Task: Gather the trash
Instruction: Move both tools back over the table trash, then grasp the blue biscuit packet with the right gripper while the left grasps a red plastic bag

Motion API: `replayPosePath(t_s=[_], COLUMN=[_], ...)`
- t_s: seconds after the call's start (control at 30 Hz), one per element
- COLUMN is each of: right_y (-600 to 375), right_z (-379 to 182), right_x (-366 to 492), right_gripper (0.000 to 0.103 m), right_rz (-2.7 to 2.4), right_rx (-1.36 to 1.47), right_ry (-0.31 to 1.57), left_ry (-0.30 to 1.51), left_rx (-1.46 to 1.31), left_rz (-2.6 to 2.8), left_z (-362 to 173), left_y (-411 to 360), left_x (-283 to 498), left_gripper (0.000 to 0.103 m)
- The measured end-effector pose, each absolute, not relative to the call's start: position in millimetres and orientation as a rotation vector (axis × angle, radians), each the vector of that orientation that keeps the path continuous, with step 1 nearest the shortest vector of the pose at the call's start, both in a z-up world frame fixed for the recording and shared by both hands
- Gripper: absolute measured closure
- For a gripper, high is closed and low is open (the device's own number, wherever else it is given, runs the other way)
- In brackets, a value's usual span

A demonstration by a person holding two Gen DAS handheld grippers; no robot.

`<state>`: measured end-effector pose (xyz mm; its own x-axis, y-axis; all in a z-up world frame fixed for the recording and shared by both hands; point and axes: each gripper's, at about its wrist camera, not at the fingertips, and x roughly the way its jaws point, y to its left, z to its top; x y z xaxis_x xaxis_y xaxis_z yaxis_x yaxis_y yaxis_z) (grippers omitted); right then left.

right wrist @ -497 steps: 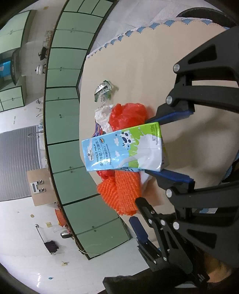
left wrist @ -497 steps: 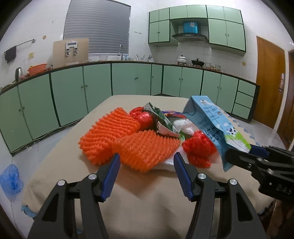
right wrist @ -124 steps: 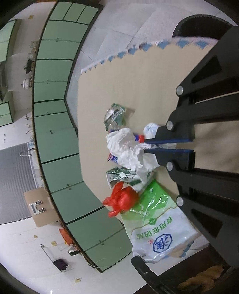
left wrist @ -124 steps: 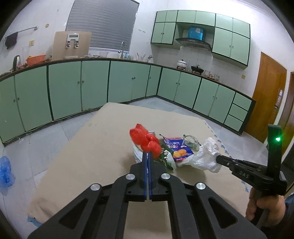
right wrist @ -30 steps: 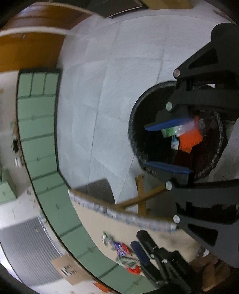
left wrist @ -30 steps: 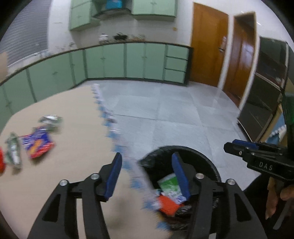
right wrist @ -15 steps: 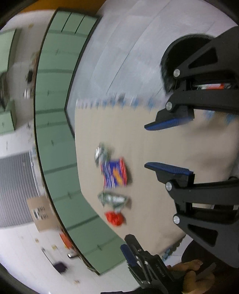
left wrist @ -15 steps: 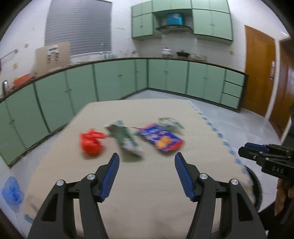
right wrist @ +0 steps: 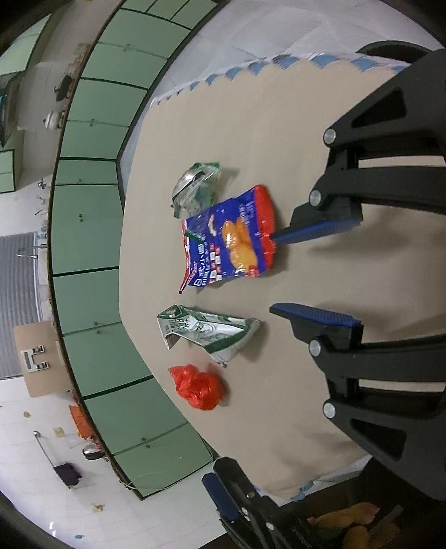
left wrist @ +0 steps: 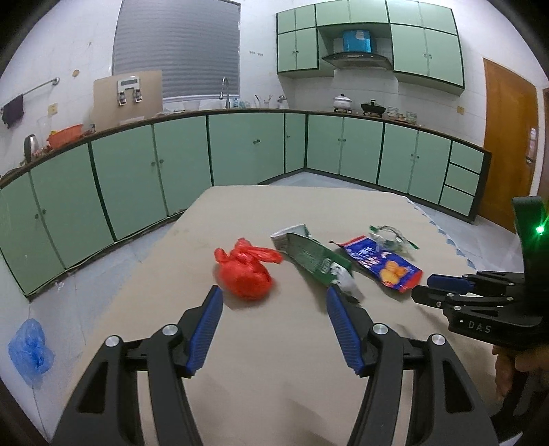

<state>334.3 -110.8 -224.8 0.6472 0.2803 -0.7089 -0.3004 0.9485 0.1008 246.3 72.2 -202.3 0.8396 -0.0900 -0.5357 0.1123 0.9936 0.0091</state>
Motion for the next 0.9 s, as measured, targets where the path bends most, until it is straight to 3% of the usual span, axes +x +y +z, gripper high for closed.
replayPosePath(t_s=[0.13, 0.2, 0.4, 0.9], right_y=[-105.1, -103.8, -108.0, -111.8], right_z=[-232.9, -238.1, -253.8, -256.0], right_x=[355.7, 362.7, 375.8, 384.2], right_gripper=[0.058, 0.047, 0.044, 0.077], right_rz=[0.320, 0.306, 0.286, 0.330], right_rx=[-0.040, -0.058, -0.064, -0.045], right_ry=[0.825, 0.837, 0.886, 0.896], left_ry=[0.560, 0.560, 0.572, 0.632], left_rx=[0.029, 0.028, 0.022, -0.027], left_rz=[-0.109, -0.110, -0.118, -0.088], left_z=[-203.7, -205.3, -213.6, -228.5], left_y=[76.6, 77.4, 75.9, 77.7], left_x=[261.9, 267.5, 277.3, 303.5], left_gripper=[0.041, 0.041, 0.041, 0.041])
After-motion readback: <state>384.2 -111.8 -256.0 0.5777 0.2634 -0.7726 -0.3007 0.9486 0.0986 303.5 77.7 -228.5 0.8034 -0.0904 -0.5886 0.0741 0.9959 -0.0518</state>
